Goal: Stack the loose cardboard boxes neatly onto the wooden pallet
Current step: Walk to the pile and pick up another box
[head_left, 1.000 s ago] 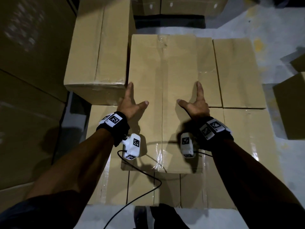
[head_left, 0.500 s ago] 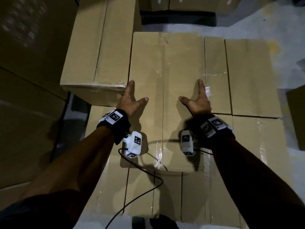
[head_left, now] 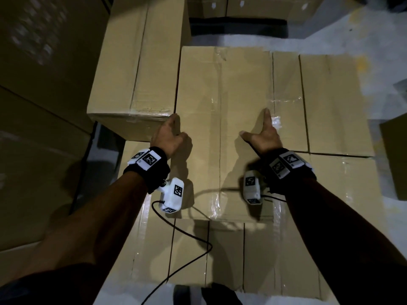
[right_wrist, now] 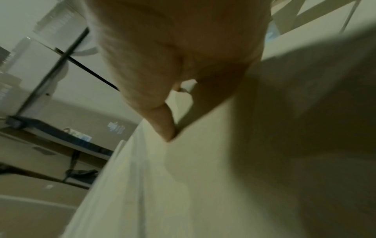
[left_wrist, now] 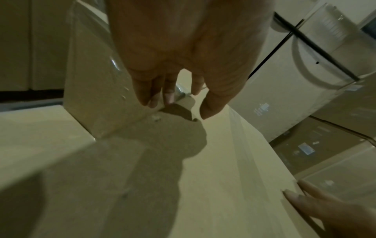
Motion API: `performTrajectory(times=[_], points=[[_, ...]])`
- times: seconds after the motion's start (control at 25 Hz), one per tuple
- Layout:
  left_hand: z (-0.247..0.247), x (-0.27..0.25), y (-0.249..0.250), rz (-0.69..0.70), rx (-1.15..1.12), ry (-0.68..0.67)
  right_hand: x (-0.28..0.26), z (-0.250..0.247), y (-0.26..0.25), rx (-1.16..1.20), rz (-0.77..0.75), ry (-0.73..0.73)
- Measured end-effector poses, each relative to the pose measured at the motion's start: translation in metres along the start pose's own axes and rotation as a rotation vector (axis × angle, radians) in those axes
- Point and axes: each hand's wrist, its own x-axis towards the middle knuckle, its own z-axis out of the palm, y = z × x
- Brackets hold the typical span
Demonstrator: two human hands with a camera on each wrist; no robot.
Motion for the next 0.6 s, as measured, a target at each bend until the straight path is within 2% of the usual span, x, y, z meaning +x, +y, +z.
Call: performTrajectory(times=[0.08, 0.2, 0.36, 0.44, 0.6], points=[[-0.015, -0.007, -0.005, 0.012, 0.123, 0.053, -0.014, 0.005, 0.001, -0.237, -0.017, 0.003], [-0.038, -0.027, -0.004, 0.010, 0.472, 0.124, -0.058, 0.022, 0.004, -0.481, -0.145, -0.004], [-0.048, -0.026, -0.012, 0.204, 0.749, 0.127, -0.116, 0.055, 0.013, -0.544, -0.318, -0.110], [-0.045, -0.013, -0.019, 0.279, 0.840, 0.124, -0.137, 0.072, 0.023, -0.526, -0.379, -0.068], [-0.034, 0.019, -0.029, 0.333, 0.952, 0.135, -0.160, 0.097, 0.047, -0.547, -0.424, 0.021]])
